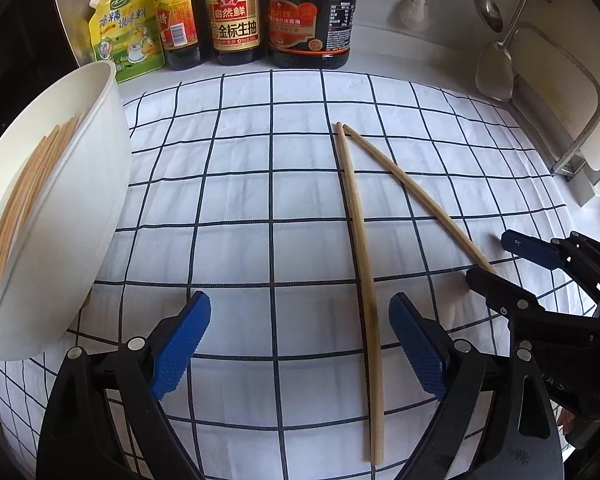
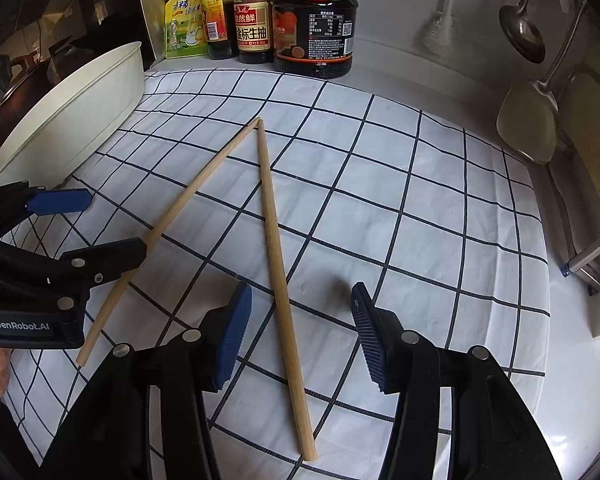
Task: Organize utensils
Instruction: 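Move the right gripper back over the last chopsticks while the left gripper returns too, then close the right gripper on a chopstick while the left gripper grasps the other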
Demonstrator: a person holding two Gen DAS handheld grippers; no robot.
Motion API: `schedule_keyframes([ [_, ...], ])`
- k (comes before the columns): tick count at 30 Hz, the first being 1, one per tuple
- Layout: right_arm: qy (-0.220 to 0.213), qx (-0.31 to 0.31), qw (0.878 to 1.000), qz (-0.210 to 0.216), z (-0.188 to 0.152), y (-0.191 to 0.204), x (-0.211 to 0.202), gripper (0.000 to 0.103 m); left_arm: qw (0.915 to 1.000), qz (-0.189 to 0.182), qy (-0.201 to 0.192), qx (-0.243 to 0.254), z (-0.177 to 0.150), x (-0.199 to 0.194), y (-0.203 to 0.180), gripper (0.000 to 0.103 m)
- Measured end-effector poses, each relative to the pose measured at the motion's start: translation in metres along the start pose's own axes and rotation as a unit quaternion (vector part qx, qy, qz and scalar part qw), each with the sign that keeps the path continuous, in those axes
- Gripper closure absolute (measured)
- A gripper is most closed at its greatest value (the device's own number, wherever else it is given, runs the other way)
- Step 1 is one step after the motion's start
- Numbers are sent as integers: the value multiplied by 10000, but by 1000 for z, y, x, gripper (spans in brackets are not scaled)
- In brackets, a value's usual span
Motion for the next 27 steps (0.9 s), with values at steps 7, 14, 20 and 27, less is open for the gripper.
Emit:
schedule_keyframes([
  [7, -61, -99, 9999, 22, 3, 0, 1, 55, 9998, 205, -28, 20, -4, 6, 0, 15],
  [14, -61, -190, 9998, 30, 7, 3, 3, 67, 9996, 116, -227, 142, -6, -2, -8, 35],
  [20, 61, -396, 9992, 16, 9, 11, 7, 93, 9991, -9, -211, 355, -5, -11, -18, 84],
  [27, 62, -199, 9998, -18, 8, 10, 6, 96, 9991, -163, -90, 382, -6, -12, -15, 96],
])
Point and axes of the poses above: each gripper's, at about its wrist camera, not at the fingertips, and x roughly the way its jaws point, y to its left, z to its top, the point moved 5 cm from there along x, roughly the way its jaws point, and after that the axes turned 15 degrees about z, right-handed, at the moved point
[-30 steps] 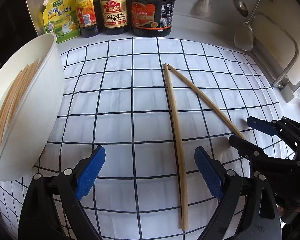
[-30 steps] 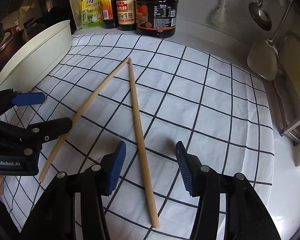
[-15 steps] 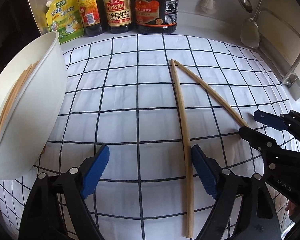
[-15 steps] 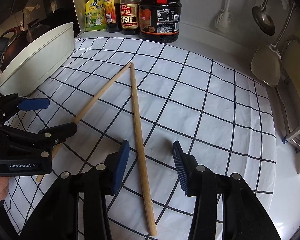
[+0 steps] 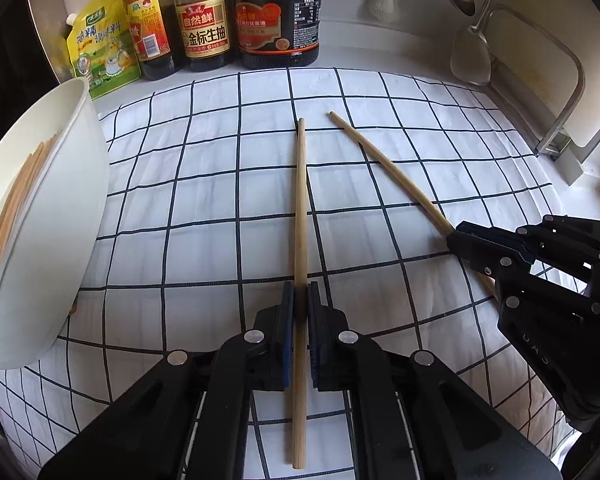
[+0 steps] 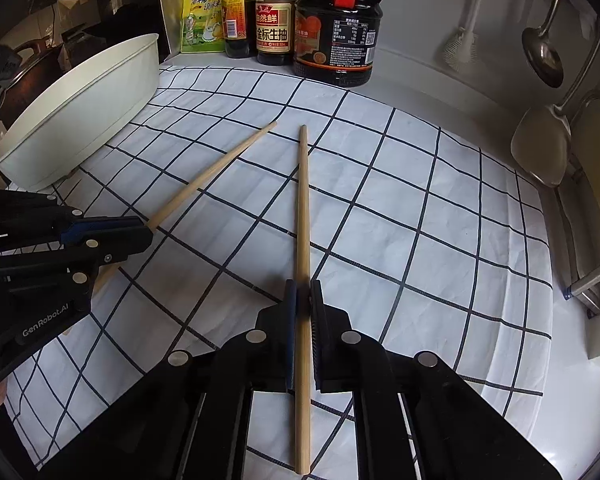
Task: Organize utensils
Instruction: 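Carry the right gripper's chopstick over the white bowl while the left gripper carries its own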
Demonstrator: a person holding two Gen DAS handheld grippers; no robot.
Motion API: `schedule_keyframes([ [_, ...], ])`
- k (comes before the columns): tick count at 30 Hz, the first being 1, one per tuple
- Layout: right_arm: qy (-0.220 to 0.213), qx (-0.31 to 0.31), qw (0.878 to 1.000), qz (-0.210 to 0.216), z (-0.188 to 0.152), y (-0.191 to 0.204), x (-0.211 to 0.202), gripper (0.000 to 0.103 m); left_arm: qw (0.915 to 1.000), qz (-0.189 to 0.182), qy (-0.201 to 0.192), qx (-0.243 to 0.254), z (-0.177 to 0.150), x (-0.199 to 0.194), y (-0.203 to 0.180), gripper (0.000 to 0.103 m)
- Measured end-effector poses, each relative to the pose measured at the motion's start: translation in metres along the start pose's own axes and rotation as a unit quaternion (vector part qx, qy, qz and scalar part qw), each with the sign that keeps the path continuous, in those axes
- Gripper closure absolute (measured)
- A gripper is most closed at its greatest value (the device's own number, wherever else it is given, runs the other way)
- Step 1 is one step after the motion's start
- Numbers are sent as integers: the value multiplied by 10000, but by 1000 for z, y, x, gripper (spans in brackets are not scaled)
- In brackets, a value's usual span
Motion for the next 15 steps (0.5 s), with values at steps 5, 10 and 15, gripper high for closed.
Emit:
schedule_keyframes([
  [5, -195, 360, 9991, 79, -1, 4, -18, 96, 9999, -142, -58, 56, 0, -14, 4, 96],
  [10, -650, 689, 9954, 153, 15, 17, -52, 96, 9993, -289, -225, 20, 12, -42, 23, 96],
  [15, -1062, 784, 9909, 247, 41, 50, -78, 96, 9979, -283, -587, -67, 31, -76, 61, 96],
])
Point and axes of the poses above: each gripper's, at about its wrist camera, not at the fingertips, and x roughly the way its jaws point, y to its left, z to its top, the point moved 5 cm from there along x, roughly the way its jaws point, and after that the axes turned 15 degrees about z, right-handed, at the moved point
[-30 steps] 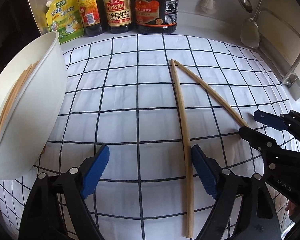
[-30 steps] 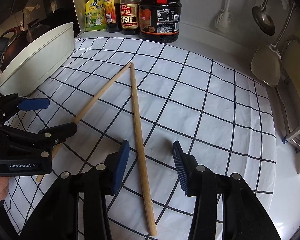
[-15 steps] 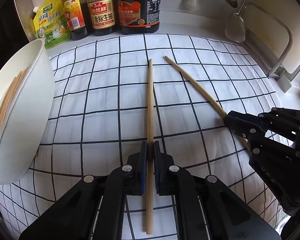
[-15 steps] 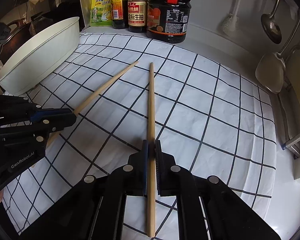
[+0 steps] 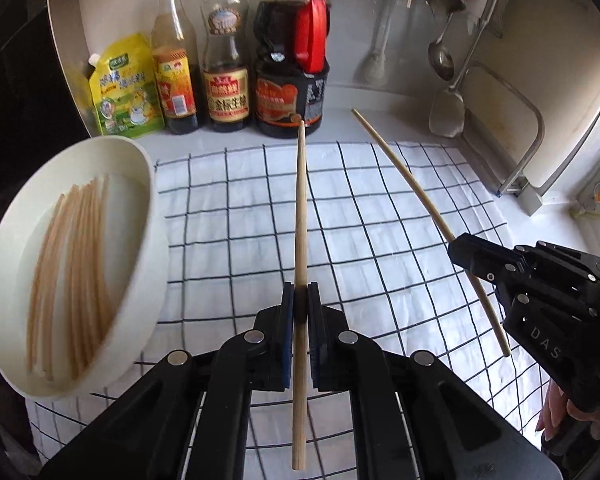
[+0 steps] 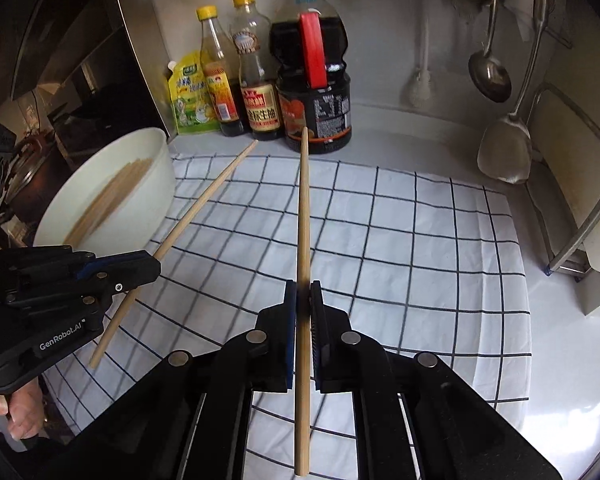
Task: Organize utensils
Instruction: 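Carry the right gripper's chopstick over the white bowl while the left gripper carries its own, then open the right gripper to drop its chopstick into the bowl while the left gripper releases too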
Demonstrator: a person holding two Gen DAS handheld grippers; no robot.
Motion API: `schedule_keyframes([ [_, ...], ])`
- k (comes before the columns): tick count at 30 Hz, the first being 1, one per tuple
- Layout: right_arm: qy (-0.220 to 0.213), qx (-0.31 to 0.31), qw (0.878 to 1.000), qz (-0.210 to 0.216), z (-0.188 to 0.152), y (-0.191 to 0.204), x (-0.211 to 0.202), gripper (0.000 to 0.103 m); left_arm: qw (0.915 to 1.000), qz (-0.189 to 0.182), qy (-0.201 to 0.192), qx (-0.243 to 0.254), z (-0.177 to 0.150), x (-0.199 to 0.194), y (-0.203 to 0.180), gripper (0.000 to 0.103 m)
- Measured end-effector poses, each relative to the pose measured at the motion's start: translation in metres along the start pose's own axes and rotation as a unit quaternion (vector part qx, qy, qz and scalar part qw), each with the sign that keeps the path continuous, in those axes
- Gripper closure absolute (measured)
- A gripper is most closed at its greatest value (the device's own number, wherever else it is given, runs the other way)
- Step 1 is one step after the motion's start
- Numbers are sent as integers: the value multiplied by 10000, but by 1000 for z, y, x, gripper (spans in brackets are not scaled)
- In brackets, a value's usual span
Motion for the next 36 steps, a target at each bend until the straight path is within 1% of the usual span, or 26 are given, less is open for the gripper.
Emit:
schedule_keyframes([
  [3, -205, 92, 9996, 142, 13, 28, 0, 96, 9996, 83, -256, -53, 13, -20, 31, 96],
  [7, -297, 111, 9987, 388, 31, 70, 17, 96, 9982, 268, -525, -114, 26, -36, 76, 96],
  [9, -307, 57, 9983, 488, 39, 91, 30, 96, 9976, 316, -588, -205, 31, -40, 101, 96],
  [12, -252, -27, 9976, 647, 53, 121, 52, 96, 9965, 508, -592, -292, 32, -37, 141, 96],
  [15, -113, -53, 9969, 777, 63, 145, 79, 96, 9961, 664, -424, -392, 26, -22, 177, 96],
  [20, 327, 188, 9946, 965, 66, 169, 134, 96, 9952, 769, 150, -582, 7, 22, 228, 96],
  [24, 678, 365, 9926, 938, 65, 178, 172, 96, 9931, 784, 556, -671, -10, 54, 247, 96],
  [27, 789, 402, 9920, 899, 70, 185, 189, 96, 9918, 798, 706, -712, -13, 69, 258, 96],
  [30, 842, 380, 9923, 820, 76, 190, 200, 96, 9913, 787, 759, -740, -10, 80, 264, 96],
  [32, 903, 375, 9927, 703, 79, 189, 204, 96, 9906, 817, 813, -737, -7, 85, 267, 95],
  [33, 903, 404, 9928, 668, 80, 187, 204, 95, 9901, 832, 853, -746, -6, 85, 267, 86],
  [34, 858, 441, 9932, 652, 82, 185, 203, 89, 9896, 850, 877, -762, -5, 86, 269, 71],
  [35, 788, 458, 9939, 615, 83, 184, 200, 86, 9893, 870, 851, -802, -4, 85, 272, 60],
  [36, 726, 452, 9947, 564, 84, 183, 196, 84, 9893, 895, 783, -846, -3, 82, 275, 36],
])
Point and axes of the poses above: each gripper's, at about its wrist camera, not at the fingertips, and x roughly the way its jaws point, y to its left, z to its top, the point moved 5 cm from there along x, roughly the way its jaws point, and after that the axes turned 15 degrees about z, right-handed, at the moved point
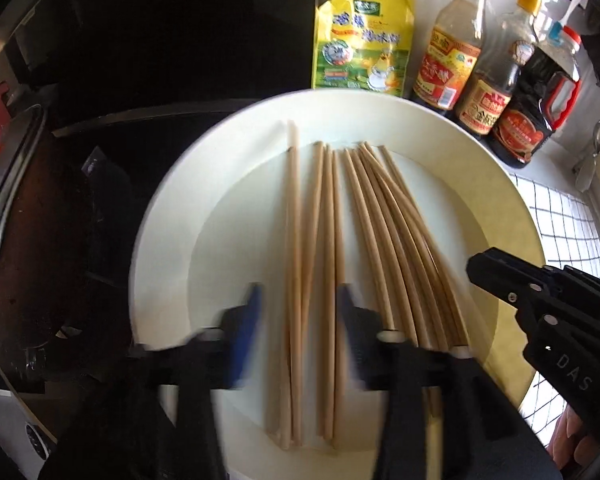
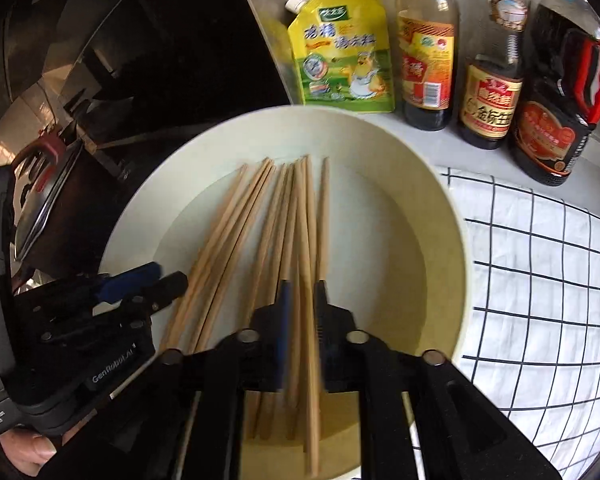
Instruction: Organize utensils
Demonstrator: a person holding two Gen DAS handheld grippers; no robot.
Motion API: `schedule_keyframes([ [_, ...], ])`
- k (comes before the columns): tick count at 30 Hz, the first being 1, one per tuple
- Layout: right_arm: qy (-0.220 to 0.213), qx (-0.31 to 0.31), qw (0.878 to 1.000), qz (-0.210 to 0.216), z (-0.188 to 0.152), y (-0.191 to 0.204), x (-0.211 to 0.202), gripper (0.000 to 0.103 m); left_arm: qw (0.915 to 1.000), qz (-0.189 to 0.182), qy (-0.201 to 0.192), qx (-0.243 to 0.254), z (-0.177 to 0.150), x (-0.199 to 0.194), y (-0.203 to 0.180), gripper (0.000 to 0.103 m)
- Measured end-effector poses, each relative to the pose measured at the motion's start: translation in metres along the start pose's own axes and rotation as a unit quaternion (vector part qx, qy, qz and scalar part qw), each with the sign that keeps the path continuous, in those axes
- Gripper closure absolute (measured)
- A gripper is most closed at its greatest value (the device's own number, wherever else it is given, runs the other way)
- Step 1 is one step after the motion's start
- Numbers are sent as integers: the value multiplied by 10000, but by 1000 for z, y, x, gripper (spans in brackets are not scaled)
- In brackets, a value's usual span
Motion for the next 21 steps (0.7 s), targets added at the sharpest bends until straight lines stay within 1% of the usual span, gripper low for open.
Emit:
schedule_keyframes([
  [1, -34, -8, 10000, -38, -1, 0, -4, 84, 9999, 24, -111, -71, 2, -4, 4, 25],
  [3, -92, -27, 9999, -86, -3, -1, -11, 84, 9997, 81, -209, -111, 4, -9, 9, 24],
  [5, -142, -60, 9998, -150, -6, 0, -17, 79, 9997, 139, -163, -119, 4, -10, 12, 22],
  [7, -181, -104, 9996, -214, -9, 0, -22, 73, 9997, 121, -135, -148, 4, -14, 13, 22],
  [11, -198, -32, 9995, -258, -17, -1, -28, 73, 9995, 235, -177, -124, 1, -21, 14, 17],
  [15, -137, -8, 9996, -264, -24, 0, -30, 72, 9995, 263, -158, -97, -6, -25, 15, 16],
  [18, -143, -5, 9995, -287, -27, 1, -32, 68, 9995, 256, -172, -88, -10, -29, 16, 16],
  [19, -153, -15, 9994, -302, -27, 1, -33, 64, 9994, 269, -196, -93, -10, -30, 17, 16],
  [21, -176, -56, 9993, -334, -28, 2, -34, 60, 9992, 298, -235, -111, -12, -33, 18, 16],
])
Point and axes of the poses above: each gripper's, at about its wrist camera, not at the fingertips, and x roughly the way its jaws point, y to its left, z to its top, the point moved 5 cm from there along x, roughly the way its jaws point, and after that the axes turned 15 degrees about z, right-handed, at the moved point
